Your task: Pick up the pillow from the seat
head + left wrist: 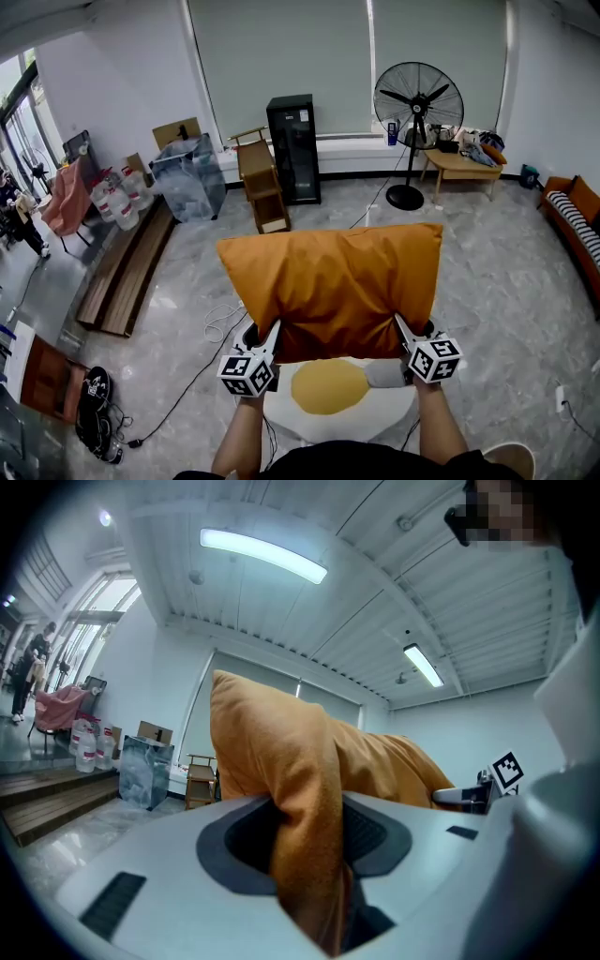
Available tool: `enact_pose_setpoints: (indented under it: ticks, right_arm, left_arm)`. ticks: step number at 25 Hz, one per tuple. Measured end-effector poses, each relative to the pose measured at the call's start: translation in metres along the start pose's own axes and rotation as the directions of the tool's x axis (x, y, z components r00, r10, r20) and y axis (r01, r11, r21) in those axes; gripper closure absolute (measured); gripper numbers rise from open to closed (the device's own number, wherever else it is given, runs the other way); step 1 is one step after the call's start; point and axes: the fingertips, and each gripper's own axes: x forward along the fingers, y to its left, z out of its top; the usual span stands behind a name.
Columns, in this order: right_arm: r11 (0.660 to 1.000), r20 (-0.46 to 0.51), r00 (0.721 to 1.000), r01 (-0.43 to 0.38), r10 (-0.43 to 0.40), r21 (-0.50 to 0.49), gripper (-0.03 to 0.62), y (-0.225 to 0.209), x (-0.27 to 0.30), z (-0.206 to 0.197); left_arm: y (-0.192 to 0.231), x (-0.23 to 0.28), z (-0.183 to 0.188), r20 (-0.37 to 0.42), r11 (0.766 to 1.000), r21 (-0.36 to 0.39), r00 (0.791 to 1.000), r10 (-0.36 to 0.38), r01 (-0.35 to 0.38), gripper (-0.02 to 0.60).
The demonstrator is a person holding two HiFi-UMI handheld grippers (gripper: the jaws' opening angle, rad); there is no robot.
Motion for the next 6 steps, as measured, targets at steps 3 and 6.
enact_pose_setpoints:
  ticks: [3,6]
  right_arm:
    - [1.0,-0.001,1.0,-0.006,0.006,-0.011,0.399,0.0021,0.0,0.002]
    - [1.0,-0.007,1.0,-0.007,0.007,-0.023,0.4,0.0016,-0.0034,0.0008]
  left_arm:
    - [-0.0002,-0.0004,0.0007,0.006,1.0,-0.007,1.0,-0.003,0.003,0.405]
    - [-0.0042,-0.0034,-0.0044,0.006,1.0,-0.018,1.0,-0.009,0.009,0.405]
